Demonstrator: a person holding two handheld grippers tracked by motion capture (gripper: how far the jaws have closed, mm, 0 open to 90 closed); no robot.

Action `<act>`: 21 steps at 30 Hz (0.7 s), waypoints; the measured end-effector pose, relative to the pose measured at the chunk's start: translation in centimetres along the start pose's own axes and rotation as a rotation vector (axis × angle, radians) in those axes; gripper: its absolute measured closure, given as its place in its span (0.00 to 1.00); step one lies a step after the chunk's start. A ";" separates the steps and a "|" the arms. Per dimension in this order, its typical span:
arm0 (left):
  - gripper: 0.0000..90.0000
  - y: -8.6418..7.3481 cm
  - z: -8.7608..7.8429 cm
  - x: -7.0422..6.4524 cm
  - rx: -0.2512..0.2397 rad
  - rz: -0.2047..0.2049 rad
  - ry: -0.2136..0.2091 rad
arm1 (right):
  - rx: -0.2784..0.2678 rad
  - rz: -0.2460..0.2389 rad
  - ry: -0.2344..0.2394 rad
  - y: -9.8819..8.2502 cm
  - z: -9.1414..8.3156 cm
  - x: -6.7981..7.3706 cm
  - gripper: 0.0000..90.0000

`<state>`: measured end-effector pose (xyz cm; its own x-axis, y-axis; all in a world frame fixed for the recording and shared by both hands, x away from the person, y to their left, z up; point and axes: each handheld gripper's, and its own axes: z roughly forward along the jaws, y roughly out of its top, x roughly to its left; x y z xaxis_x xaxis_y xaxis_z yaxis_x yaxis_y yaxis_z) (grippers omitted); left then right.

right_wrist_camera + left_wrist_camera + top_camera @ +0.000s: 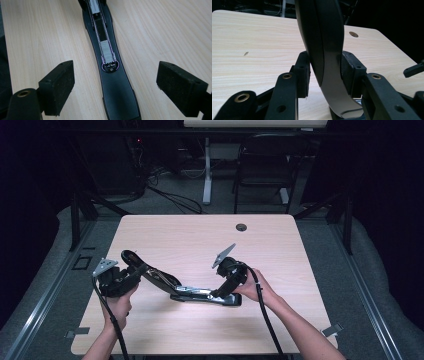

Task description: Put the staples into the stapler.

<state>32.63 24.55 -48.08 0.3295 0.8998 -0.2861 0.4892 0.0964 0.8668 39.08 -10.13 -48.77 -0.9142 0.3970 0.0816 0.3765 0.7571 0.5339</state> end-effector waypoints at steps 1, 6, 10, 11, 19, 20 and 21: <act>0.69 0.1 0.0 -0.1 0.003 0.007 0.001 | 0.002 0.002 -0.004 -0.1 -0.2 0.0 0.16; 0.69 0.1 0.1 -0.2 -0.001 0.015 0.005 | -0.003 0.011 -0.023 -0.5 -0.7 -0.2 0.16; 0.69 0.2 0.2 -0.2 -0.001 0.022 0.007 | -0.004 0.022 -0.035 -0.8 -0.9 -0.5 0.17; 0.69 0.2 0.2 -0.2 -0.001 0.025 0.007 | -0.005 0.027 -0.038 -0.8 -0.9 -0.5 0.17; 0.69 0.3 0.2 -0.9 -0.008 0.060 0.019 | -0.007 0.038 -0.049 -1.0 -1.1 -0.6 0.18; 0.69 0.3 0.3 -1.0 -0.010 0.064 0.021 | -0.004 0.036 -0.049 -1.0 -1.1 -0.6 0.18; 0.69 0.3 0.3 -1.0 -0.011 0.066 0.020 | -0.005 0.036 -0.049 -1.0 -1.1 -0.6 0.18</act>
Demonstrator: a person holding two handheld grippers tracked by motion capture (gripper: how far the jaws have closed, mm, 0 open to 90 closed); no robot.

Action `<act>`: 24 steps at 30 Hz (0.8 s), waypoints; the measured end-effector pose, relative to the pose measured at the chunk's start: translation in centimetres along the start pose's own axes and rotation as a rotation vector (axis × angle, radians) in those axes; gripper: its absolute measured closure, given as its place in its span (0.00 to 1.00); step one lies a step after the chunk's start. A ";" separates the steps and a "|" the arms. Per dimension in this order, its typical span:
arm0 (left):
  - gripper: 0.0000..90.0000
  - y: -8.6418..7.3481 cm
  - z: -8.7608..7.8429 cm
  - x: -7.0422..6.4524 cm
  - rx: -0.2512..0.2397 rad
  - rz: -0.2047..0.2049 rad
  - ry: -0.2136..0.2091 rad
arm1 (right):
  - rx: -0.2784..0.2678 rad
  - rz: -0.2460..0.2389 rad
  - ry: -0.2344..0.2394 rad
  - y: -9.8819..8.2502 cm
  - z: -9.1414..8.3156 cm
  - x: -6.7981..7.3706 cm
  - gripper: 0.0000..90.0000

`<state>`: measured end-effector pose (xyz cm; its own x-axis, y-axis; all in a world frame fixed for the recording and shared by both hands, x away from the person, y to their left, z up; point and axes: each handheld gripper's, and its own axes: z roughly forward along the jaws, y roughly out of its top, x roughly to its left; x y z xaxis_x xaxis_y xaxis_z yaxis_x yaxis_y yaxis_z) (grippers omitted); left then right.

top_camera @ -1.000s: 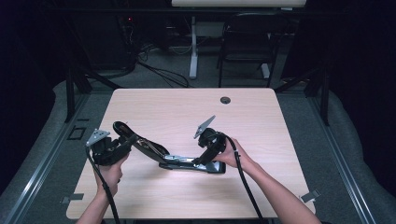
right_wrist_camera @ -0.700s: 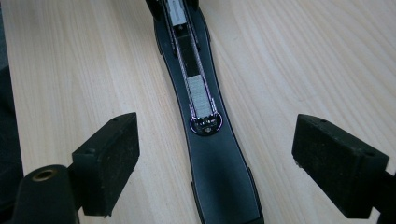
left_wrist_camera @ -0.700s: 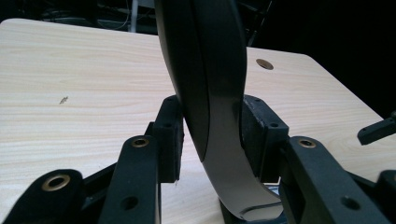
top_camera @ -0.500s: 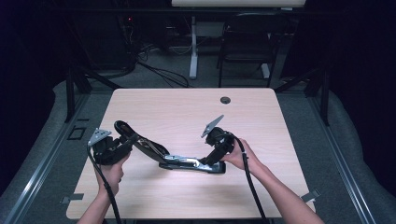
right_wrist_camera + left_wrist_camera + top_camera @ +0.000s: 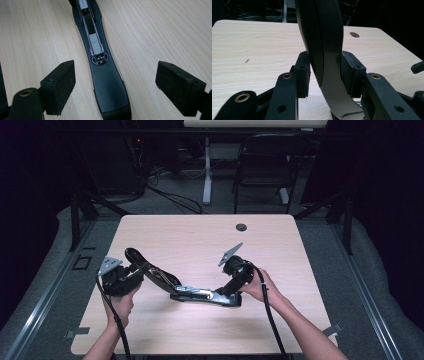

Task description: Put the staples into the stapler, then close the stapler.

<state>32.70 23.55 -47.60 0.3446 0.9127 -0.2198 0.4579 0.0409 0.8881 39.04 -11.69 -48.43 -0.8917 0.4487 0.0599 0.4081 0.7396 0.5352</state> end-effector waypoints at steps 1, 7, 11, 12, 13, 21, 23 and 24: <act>0.69 0.0 0.0 0.0 0.004 0.002 0.001 | -0.001 0.000 -0.002 0.0 0.0 0.0 0.18; 0.69 0.1 0.0 -0.1 0.004 0.011 0.004 | -0.001 -0.004 -0.011 0.0 -0.1 0.0 0.18; 0.69 0.1 0.1 -0.2 0.001 0.012 0.009 | 0.001 -0.005 -0.011 0.0 0.0 0.0 0.18; 0.69 0.1 0.0 -0.3 0.002 0.013 0.014 | 0.000 -0.004 -0.014 0.0 0.0 0.0 0.18; 0.69 0.1 0.0 -0.3 0.003 0.016 0.012 | 0.001 -0.005 -0.014 0.0 -0.1 0.0 0.18; 0.69 0.3 0.1 -1.2 -0.006 0.058 0.014 | -0.037 -0.001 -0.043 0.3 -0.5 0.1 0.24; 0.69 0.3 0.1 -1.2 -0.004 0.061 0.010 | -0.041 -0.001 -0.044 0.3 -0.5 0.2 0.25; 0.69 0.4 0.1 -1.2 -0.005 0.058 0.000 | -0.039 -0.003 -0.049 0.4 -0.5 0.3 0.25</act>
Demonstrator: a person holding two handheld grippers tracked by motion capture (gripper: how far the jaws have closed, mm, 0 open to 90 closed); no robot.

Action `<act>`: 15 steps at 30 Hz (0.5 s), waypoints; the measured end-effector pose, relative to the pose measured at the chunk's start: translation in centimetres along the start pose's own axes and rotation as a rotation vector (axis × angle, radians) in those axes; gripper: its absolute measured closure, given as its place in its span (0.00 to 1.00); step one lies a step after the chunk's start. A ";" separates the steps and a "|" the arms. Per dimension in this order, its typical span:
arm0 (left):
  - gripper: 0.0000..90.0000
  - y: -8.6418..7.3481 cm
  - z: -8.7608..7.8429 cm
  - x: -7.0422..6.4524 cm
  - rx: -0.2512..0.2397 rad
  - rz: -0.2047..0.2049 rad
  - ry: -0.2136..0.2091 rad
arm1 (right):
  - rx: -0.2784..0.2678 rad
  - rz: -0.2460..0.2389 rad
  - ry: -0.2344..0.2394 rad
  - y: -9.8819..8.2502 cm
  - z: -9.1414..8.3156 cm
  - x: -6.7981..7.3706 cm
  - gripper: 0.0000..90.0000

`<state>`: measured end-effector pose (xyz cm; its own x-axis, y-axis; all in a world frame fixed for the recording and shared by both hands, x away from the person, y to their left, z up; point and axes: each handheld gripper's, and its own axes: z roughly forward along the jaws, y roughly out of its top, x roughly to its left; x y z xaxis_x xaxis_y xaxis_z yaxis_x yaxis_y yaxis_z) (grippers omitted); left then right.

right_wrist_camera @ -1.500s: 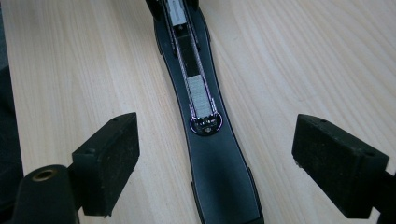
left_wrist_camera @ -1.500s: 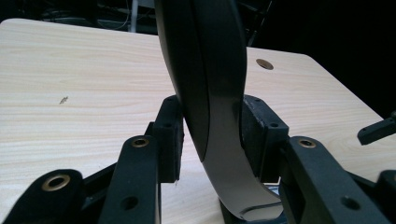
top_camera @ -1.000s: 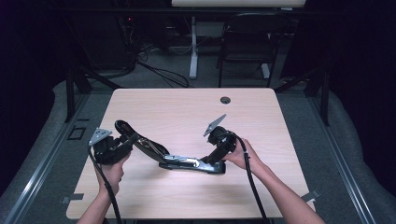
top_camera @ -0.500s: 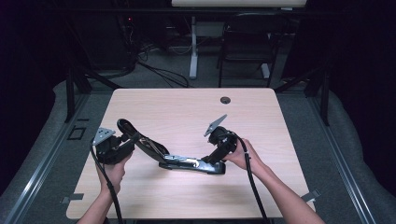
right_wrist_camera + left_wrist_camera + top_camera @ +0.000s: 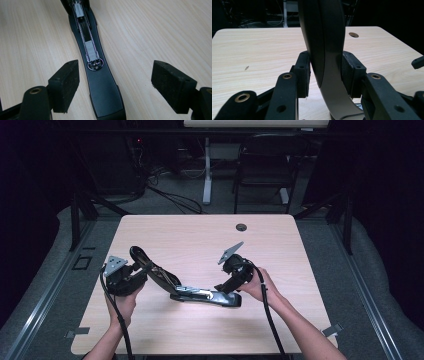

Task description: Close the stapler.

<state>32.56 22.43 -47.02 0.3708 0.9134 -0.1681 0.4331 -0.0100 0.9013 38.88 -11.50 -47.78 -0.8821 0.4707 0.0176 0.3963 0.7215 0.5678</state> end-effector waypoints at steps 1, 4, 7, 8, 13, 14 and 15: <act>0.69 0.1 0.0 0.0 0.002 0.001 -0.004 | -0.004 0.000 0.001 0.1 0.0 0.1 0.25; 0.61 0.3 -0.1 0.6 0.029 -0.002 -0.042 | -0.004 -0.005 0.006 0.3 0.1 0.4 0.26; 0.61 0.3 -0.1 1.4 0.041 -0.019 -0.075 | 0.003 -0.014 0.009 0.3 0.3 0.5 0.26; 0.61 0.3 -0.1 1.7 0.039 -0.025 -0.091 | -0.004 -0.011 0.005 0.3 0.4 0.6 0.27; 0.60 0.7 -0.3 2.1 0.043 -0.021 -0.172 | -0.007 -0.022 -0.002 0.7 0.4 0.9 0.28; 0.59 0.8 -0.3 2.2 0.047 -0.013 -0.192 | -0.009 -0.020 -0.003 0.8 0.4 1.0 0.28; 0.59 1.0 -0.4 2.4 0.057 -0.003 -0.214 | -0.012 -0.024 -0.006 0.9 0.4 1.0 0.29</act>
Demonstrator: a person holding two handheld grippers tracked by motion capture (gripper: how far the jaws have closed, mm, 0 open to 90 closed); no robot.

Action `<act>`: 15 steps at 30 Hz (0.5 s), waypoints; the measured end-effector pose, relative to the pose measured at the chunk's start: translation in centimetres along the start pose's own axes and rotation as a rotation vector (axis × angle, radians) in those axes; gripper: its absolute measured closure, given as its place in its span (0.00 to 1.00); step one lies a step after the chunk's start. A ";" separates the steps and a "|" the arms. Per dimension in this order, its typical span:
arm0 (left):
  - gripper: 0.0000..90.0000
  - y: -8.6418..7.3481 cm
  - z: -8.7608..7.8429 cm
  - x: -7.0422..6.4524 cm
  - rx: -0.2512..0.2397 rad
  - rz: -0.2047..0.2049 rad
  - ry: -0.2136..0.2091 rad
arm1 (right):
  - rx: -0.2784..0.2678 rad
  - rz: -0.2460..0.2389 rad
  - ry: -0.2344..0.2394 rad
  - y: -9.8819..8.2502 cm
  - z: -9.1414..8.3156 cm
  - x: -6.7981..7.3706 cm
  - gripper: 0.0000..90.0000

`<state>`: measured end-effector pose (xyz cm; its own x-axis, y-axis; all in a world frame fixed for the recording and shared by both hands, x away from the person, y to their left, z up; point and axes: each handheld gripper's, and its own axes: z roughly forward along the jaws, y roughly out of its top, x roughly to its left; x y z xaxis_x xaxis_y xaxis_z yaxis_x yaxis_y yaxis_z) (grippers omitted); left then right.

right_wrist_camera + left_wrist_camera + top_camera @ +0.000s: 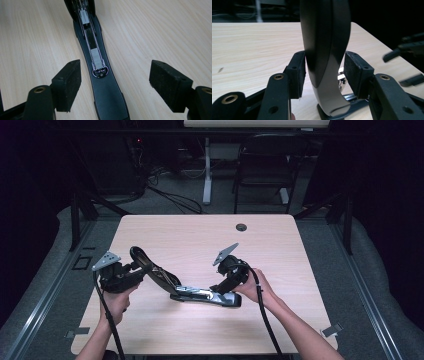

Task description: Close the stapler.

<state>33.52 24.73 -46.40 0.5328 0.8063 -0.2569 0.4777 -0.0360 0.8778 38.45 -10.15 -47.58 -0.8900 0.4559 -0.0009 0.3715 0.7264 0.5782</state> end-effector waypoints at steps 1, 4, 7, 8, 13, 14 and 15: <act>0.58 0.1 0.0 0.1 0.001 0.005 -0.019 | 0.000 0.001 0.000 0.1 0.0 0.1 0.29; 0.56 0.3 -0.1 0.2 0.016 0.015 -0.044 | -0.001 -0.003 -0.004 0.5 0.1 0.3 0.29; 0.56 0.4 -0.3 0.3 0.028 0.036 -0.078 | -0.012 -0.006 -0.005 1.0 0.4 0.8 0.31; 0.56 0.4 -0.3 0.3 0.031 0.039 -0.084 | -0.013 -0.007 -0.010 1.2 0.5 0.9 0.32; 0.55 0.4 -0.2 0.0 0.028 0.049 -0.091 | -0.069 -0.001 -0.025 2.2 0.1 1.3 0.56; 0.56 0.4 -0.2 -0.1 0.027 0.050 -0.093 | -0.087 -0.003 -0.017 2.5 0.0 1.4 0.64; 0.57 0.4 -0.2 -0.1 0.025 0.050 -0.093 | -0.116 0.001 -0.002 2.9 0.0 1.5 0.71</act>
<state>33.51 24.72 -45.94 0.6183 0.7448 -0.2509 0.4655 -0.0899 0.8805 38.14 -7.35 -45.91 -0.8889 0.4581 -0.0016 0.3396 0.6612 0.6690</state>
